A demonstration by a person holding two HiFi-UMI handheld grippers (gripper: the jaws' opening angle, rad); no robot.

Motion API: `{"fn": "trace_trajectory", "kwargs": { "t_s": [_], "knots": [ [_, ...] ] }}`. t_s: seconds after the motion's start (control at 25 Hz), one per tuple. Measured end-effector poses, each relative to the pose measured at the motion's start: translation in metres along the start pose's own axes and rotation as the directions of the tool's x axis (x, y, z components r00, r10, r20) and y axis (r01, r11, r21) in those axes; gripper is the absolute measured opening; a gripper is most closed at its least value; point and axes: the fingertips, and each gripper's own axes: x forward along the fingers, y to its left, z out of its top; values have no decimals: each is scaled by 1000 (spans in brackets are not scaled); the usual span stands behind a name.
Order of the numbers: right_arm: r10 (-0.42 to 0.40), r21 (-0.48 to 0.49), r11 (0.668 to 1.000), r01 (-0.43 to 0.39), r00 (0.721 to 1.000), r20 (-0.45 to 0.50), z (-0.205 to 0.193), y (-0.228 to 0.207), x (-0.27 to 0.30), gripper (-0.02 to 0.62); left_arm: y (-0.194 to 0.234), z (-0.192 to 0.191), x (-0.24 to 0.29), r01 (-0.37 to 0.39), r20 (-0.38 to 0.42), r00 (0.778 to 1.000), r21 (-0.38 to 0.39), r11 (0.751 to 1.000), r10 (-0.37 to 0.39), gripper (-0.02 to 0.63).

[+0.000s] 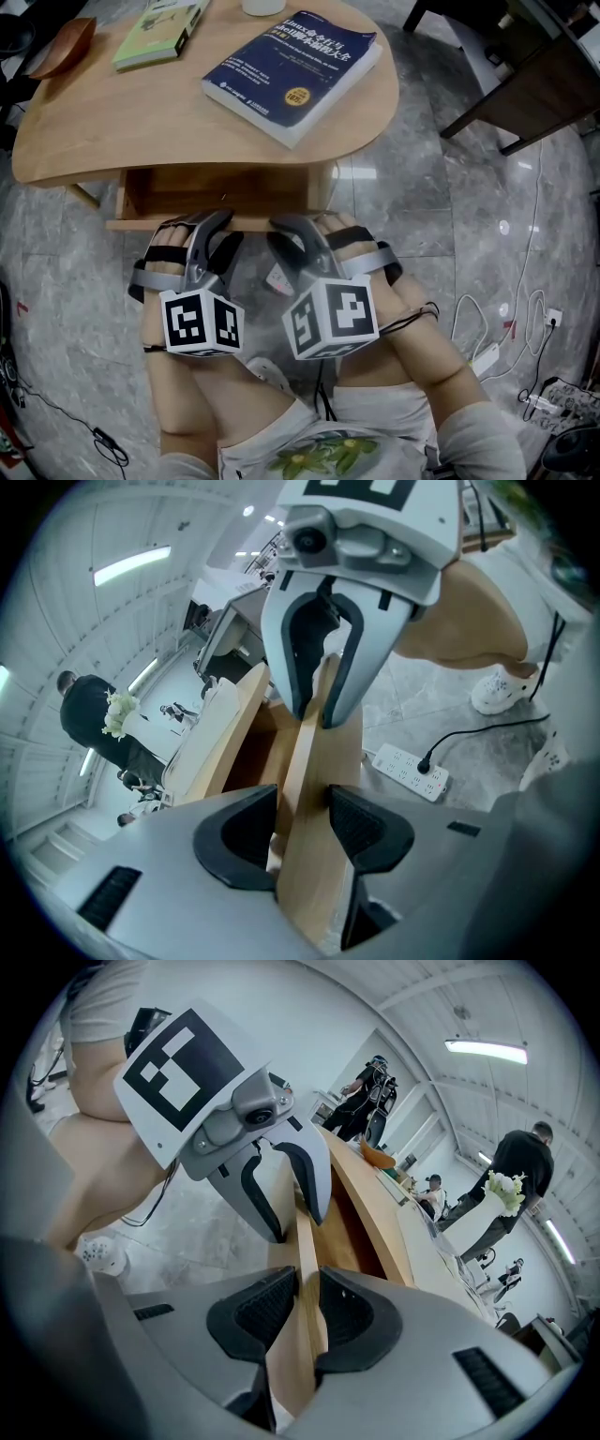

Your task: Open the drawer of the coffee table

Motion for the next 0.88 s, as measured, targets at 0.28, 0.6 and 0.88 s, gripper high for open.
{"fn": "trace_trajectory", "kwargs": {
  "t_s": [0.28,0.6,0.88],
  "knots": [
    [15,-10,1000,-16,1000,-4,2,6,-4,91,-4,1,-5,1,10,1000,6,1000,-1,161],
    [32,-13,999,-32,999,-14,3,13,-6,88,-10,0,-9,11,7,1000,10,1000,-11,160],
    [25,-31,999,-26,999,-30,2,16,-7,87,-13,0,-10,8,4,1000,22,1000,-8,160]
  ]
}}
